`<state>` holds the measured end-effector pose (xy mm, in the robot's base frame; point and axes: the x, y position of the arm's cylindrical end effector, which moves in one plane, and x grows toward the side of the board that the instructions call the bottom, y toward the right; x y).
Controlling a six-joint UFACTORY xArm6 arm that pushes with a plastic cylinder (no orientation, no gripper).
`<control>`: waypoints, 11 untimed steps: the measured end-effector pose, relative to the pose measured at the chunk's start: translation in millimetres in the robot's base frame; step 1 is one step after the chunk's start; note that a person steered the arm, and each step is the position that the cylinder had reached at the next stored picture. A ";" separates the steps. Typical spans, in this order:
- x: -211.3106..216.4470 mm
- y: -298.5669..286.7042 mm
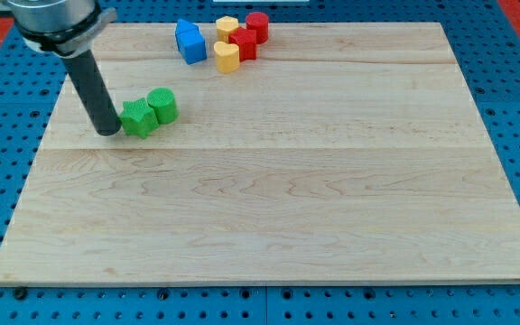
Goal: Slide the green circle and green star towards the top center
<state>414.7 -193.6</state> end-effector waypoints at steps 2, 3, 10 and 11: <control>-36.7 82.9; -64.7 105.2; -56.1 150.3; -90.1 157.4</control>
